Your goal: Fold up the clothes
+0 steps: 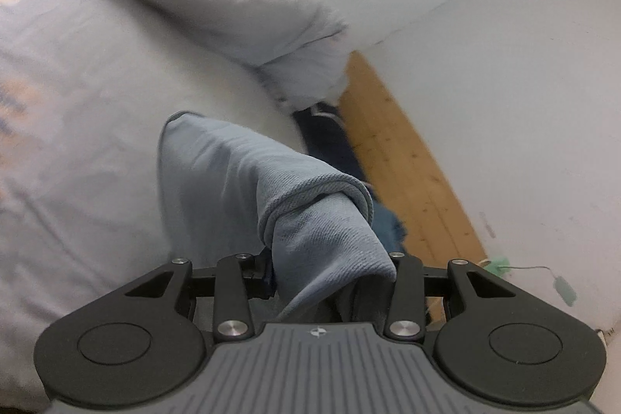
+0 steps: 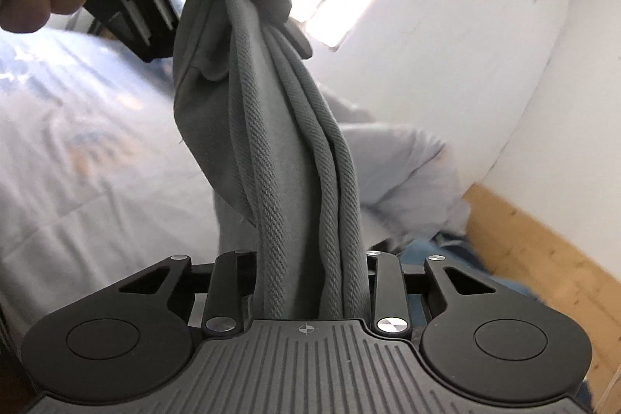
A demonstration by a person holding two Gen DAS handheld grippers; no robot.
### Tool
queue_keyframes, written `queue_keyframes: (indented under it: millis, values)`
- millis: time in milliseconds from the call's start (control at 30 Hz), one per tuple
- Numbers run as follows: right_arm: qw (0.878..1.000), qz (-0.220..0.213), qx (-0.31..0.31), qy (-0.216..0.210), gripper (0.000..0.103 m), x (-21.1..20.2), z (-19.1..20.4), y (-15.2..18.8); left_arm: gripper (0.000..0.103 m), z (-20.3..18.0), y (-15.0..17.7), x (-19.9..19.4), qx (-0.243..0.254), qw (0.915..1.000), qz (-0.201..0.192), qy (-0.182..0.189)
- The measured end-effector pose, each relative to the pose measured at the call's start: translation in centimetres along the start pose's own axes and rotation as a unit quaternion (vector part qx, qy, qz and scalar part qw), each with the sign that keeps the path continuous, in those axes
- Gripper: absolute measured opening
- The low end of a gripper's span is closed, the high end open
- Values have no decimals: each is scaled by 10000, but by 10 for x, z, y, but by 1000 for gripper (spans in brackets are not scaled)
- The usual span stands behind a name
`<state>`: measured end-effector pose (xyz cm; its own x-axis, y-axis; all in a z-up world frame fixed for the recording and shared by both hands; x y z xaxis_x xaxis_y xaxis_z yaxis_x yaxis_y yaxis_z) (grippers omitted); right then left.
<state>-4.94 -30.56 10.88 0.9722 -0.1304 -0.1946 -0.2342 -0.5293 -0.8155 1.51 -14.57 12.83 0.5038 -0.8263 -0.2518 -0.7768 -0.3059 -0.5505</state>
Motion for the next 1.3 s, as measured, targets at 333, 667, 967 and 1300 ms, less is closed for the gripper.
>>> queue_keyframes:
  millis: [333,667,967,1300]
  values:
    - [9925,-565,-624,886,33,-1,-112,-40,40,-108,-33,38,619,9943,-285,824]
    - [9750,-616,-1089,1836,34,-4,-231,-46,40,-213,-42,112,1056,9791,-179,1731]
    - [9410,-492,-2036,2659,36,41,-293,-18,40,-239,-49,209,982,9632,-313,2481]
    - [9332,720,-3115,1640,36,152,-210,141,40,-90,26,309,744,9829,174,1675]
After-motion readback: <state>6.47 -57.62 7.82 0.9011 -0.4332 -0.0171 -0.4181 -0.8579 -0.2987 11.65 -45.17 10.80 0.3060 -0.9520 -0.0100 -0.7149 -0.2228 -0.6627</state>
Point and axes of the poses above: each gripper's, at about its wrist camera, not at the fingertips, and x roughly the way its jaws point, z to its left, y to its underside, the point moved 6 cm from there along x, roughly the way its jaws point, and after that the axes turned 4 degrees about -z, right-handed, at the moved point
